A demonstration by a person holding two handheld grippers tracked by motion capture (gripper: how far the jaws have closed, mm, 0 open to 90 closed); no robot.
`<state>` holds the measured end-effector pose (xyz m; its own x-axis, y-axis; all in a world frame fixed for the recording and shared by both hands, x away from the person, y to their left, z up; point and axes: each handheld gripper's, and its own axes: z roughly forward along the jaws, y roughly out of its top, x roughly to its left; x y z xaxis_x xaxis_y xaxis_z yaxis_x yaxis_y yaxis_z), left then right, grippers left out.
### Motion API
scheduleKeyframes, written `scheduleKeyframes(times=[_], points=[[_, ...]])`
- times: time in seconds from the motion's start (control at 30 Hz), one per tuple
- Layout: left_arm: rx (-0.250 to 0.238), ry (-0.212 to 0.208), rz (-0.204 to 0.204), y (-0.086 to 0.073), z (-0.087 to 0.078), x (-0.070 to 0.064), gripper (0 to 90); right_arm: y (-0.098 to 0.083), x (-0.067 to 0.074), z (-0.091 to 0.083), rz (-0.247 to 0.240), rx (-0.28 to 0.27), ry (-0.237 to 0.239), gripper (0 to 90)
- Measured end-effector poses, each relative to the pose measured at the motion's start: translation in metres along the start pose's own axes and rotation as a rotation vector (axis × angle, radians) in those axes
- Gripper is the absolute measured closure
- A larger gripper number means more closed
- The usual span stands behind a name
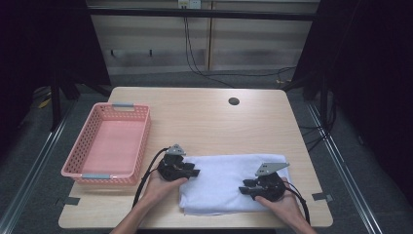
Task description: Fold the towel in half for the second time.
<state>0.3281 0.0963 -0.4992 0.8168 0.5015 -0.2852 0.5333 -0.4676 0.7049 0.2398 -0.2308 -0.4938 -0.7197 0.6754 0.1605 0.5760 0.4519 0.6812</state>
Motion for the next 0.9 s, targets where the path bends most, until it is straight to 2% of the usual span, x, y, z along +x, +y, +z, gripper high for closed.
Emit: scheduleKeyframes(times=[0.07, 0.17, 0.2, 0.27, 0.3, 0.37, 0.43, 0.47, 0.53, 0.63, 0.73, 0.77, 0.9], points=[[0.004, 0.006, 0.003, 0.001, 0.0, -0.002, 61.1, -0.001, -0.002, -0.002, 0.002, 0.003, -0.013, 64.6], [0.012, -0.015, 0.003, 0.0, -0.003, -0.003, 61.8, -0.003, 0.002, -0.006, 0.0, 0.023, -0.025, 62.0], [0.018, -0.026, 0.006, -0.002, -0.005, -0.003, 64.2, -0.003, 0.004, -0.009, 0.009, 0.034, -0.017, 58.7], [0.028, -0.038, 0.03, -0.006, -0.01, -0.003, 67.3, -0.005, 0.01, -0.011, 0.018, 0.016, -0.005, 54.2], [0.034, -0.044, 0.029, -0.007, -0.012, -0.004, 67.3, -0.005, 0.015, -0.012, 0.027, 0.004, 0.025, 54.6], [0.039, -0.054, 0.026, -0.01, -0.016, -0.004, 67.8, 0.001, 0.028, -0.01, 0.012, -0.022, 0.058, 53.1], [0.042, -0.05, 0.036, -0.012, -0.019, -0.005, 67.8, 0.011, 0.044, -0.002, 0.006, -0.046, 0.131, 51.6], [0.038, -0.049, 0.029, -0.012, -0.02, -0.004, 67.4, 0.017, 0.054, 0.004, -0.014, -0.047, 0.141, 50.2], [0.024, -0.042, 0.017, -0.011, -0.022, -0.003, 64.7, 0.029, 0.072, 0.02, -0.049, -0.033, 0.213, 48.5], [-0.01, -0.039, -0.008, -0.011, -0.026, 0.003, 64.6, 0.045, 0.097, 0.047, -0.102, -0.007, 0.259, 44.1], [-0.026, -0.028, -0.017, -0.011, -0.028, 0.006, 64.7, 0.055, 0.115, 0.069, -0.156, 0.014, 0.265, 40.1], [-0.029, -0.031, -0.017, -0.01, -0.028, 0.007, 63.8, 0.057, 0.117, 0.073, -0.158, 0.009, 0.278, 39.9], [-0.044, -0.021, -0.024, -0.007, -0.031, 0.009, 62.3, 0.061, 0.12, 0.085, -0.186, 0.014, 0.269, 39.2]])
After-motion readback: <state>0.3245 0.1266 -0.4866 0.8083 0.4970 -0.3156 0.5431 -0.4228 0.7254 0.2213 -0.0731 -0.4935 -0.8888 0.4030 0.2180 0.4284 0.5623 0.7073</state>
